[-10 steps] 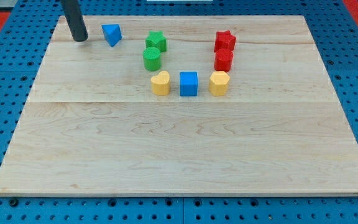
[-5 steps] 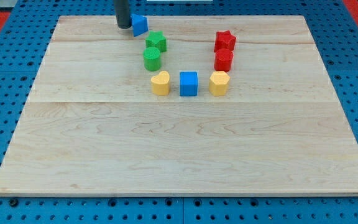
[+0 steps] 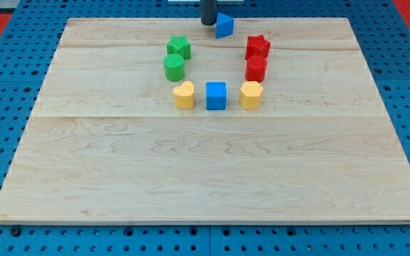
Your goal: Push blue triangle close to red star
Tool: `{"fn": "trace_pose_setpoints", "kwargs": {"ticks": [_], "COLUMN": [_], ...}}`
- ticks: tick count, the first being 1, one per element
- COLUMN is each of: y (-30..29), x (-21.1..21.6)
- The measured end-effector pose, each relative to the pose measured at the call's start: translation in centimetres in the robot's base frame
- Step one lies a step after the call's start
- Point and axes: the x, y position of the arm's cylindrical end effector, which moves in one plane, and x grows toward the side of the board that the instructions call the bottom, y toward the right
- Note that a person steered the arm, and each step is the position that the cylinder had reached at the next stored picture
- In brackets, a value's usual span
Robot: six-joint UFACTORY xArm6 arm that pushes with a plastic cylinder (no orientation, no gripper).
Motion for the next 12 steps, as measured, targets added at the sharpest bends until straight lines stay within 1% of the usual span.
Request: {"fn": "trace_pose_setpoints", "kwargs": {"ticks": [1, 3, 5, 6, 8, 9, 10, 11, 12], "y": [0.7, 4.4, 10.5, 9.7, 5.3, 4.5, 10.3, 12.6, 9.6], "x": [0.1, 0.5, 0.8, 1.0, 1.9, 2.2, 1.4, 3.3, 3.5]}}
